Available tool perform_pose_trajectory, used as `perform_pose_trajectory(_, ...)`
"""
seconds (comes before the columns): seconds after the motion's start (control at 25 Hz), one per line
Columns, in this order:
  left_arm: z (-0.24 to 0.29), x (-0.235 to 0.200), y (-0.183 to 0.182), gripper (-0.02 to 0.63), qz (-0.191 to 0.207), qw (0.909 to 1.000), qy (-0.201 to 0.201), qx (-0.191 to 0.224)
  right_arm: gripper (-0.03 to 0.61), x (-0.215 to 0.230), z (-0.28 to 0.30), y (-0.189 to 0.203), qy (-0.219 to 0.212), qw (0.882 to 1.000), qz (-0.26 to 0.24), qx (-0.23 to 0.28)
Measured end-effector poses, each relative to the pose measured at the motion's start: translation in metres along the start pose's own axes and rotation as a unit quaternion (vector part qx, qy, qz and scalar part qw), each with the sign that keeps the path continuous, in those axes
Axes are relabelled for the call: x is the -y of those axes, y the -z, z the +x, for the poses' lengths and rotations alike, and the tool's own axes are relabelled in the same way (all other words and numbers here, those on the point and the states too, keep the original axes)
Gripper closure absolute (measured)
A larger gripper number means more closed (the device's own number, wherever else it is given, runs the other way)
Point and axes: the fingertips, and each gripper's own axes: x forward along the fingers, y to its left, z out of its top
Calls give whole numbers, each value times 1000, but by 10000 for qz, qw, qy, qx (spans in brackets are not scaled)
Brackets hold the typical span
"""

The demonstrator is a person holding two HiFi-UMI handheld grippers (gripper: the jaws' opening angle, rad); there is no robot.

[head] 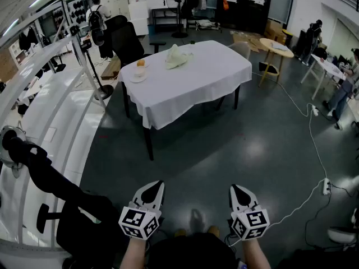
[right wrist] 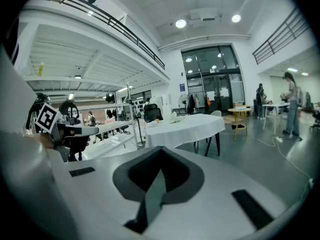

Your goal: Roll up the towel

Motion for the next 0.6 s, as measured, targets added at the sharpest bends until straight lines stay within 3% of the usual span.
perform_pose_trajectory(0.4,-15,-11,-5,600,8,10000,-33,-2,572,-33,-1,-8,-313,9994,-45,163)
perform_pose_trajectory(0.6,-18,-11,-9,600,90,9999,83,64,572,-32,-1,-8,-217,9996,-141,129)
